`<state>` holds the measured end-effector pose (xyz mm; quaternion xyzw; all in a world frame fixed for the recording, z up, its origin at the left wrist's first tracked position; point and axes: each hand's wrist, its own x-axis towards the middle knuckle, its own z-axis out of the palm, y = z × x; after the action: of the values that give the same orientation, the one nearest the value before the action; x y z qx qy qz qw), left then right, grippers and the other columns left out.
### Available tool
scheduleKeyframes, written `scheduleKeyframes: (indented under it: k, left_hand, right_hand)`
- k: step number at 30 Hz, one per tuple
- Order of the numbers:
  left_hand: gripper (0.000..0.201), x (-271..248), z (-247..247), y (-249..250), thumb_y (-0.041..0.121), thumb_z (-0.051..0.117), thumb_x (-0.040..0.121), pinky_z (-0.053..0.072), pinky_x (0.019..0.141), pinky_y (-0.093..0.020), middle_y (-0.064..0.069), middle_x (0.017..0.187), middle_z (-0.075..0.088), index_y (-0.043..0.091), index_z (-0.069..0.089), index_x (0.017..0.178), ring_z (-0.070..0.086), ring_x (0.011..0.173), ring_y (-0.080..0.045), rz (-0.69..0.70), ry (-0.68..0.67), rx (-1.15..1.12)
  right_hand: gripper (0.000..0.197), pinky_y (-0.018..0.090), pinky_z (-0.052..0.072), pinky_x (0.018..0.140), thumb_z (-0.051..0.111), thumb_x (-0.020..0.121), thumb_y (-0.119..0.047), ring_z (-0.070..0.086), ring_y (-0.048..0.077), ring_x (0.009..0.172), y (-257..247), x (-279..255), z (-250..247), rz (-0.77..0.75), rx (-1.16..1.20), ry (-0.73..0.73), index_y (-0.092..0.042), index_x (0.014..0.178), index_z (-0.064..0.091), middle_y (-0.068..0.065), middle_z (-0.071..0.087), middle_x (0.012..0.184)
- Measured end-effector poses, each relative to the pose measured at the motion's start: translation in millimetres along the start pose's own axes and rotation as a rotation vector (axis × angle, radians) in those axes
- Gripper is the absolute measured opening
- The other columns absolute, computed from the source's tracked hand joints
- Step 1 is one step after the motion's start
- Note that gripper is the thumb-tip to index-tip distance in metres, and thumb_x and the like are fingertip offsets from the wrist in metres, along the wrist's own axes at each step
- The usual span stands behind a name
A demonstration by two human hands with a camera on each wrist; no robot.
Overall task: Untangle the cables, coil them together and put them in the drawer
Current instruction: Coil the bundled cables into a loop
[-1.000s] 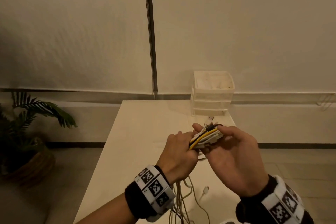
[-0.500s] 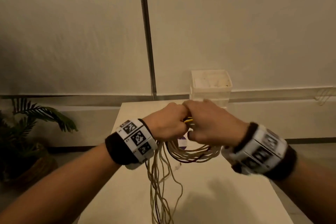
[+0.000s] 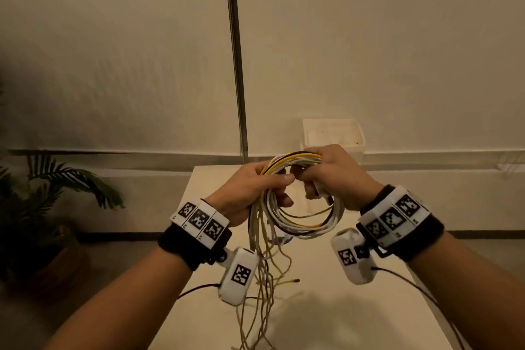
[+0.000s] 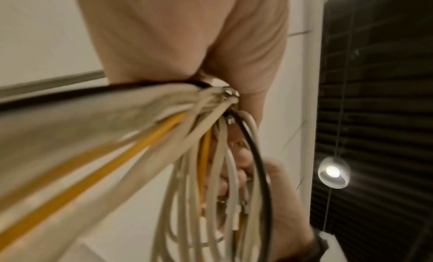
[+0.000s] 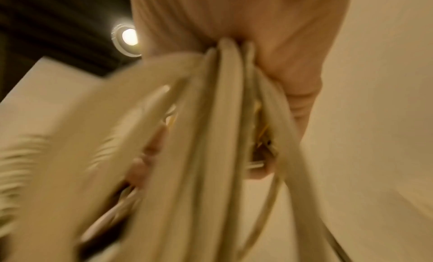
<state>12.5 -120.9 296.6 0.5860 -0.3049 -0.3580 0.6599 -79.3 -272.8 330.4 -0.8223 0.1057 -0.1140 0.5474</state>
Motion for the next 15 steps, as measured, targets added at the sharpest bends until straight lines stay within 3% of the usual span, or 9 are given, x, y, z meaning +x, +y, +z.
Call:
scheduleKeyframes:
  k: [3, 6, 9, 12, 15]
  left_hand:
    - [0.015, 2.4, 3.2, -3.7, 0.019, 0.068, 0.083, 0.057, 0.065, -0.034, -0.002, 0.058, 0.044, 0.008, 0.064, 0.093, 0.055, 0.051, -0.016, 0.039, 0.027, -0.108]
    - [0.029, 3.7, 7.3, -4.0, 0.039, 0.067, 0.085, 0.051, 0.051, -0.029, -0.001, 0.058, 0.035, 0.011, 0.059, 0.086, 0.043, 0.045, -0.013, 0.091, 0.064, -0.001]
    - [0.023, 1.8, 10.4, 6.1, 0.035, 0.055, 0.094, 0.036, 0.041, -0.021, 0.004, 0.056, 0.032, 0.016, 0.06, 0.083, 0.031, 0.043, -0.01, 0.124, 0.041, 0.182]
    - [0.023, 2.4, 8.4, 15.6, 0.028, 0.051, 0.1, 0.031, 0.041, -0.02, 0.003, 0.057, 0.032, 0.006, 0.057, 0.094, 0.029, 0.044, -0.01, 0.133, 0.011, 0.325]
    - [0.019, 3.1, 10.0, 25.3, 0.027, 0.051, 0.099, 0.035, 0.042, -0.023, 0.006, 0.054, 0.038, 0.013, 0.058, 0.089, 0.036, 0.044, -0.01, 0.161, -0.051, 0.489]
  right_hand:
    - [0.016, 0.032, 0.037, 0.049, 0.052, 0.077, 0.015, 0.048, 0.023, 0.046, 9.4, -5.2, 9.8, 0.041, 0.273, 0.068, 0.007, 0.084, 0.064, 0.012, 0.054, 0.062]
    - [0.013, 0.033, 0.041, 0.048, 0.055, 0.079, 0.012, 0.055, 0.027, 0.052, 16.5, -9.8, 14.9, 0.0, 0.265, 0.113, 0.009, 0.09, 0.062, 0.017, 0.058, 0.073]
    - [0.015, 0.04, 0.055, 0.062, 0.065, 0.083, -0.003, 0.069, 0.031, 0.068, 12.3, -12.5, -5.5, -0.032, 0.052, -0.071, 0.0, 0.097, 0.064, 0.019, 0.069, 0.083]
    - [0.027, 0.044, 0.057, 0.078, 0.074, 0.079, -0.02, 0.071, 0.028, 0.085, -0.9, -10.2, -31.2, 0.011, -0.203, -0.23, -0.013, 0.104, 0.065, 0.012, 0.072, 0.099]
    - [0.026, 0.031, 0.057, 0.067, 0.076, 0.074, -0.027, 0.068, 0.021, 0.079, -20.2, -7.2, -34.9, -0.05, -0.528, -0.242, -0.022, 0.096, 0.062, 0.004, 0.07, 0.091]
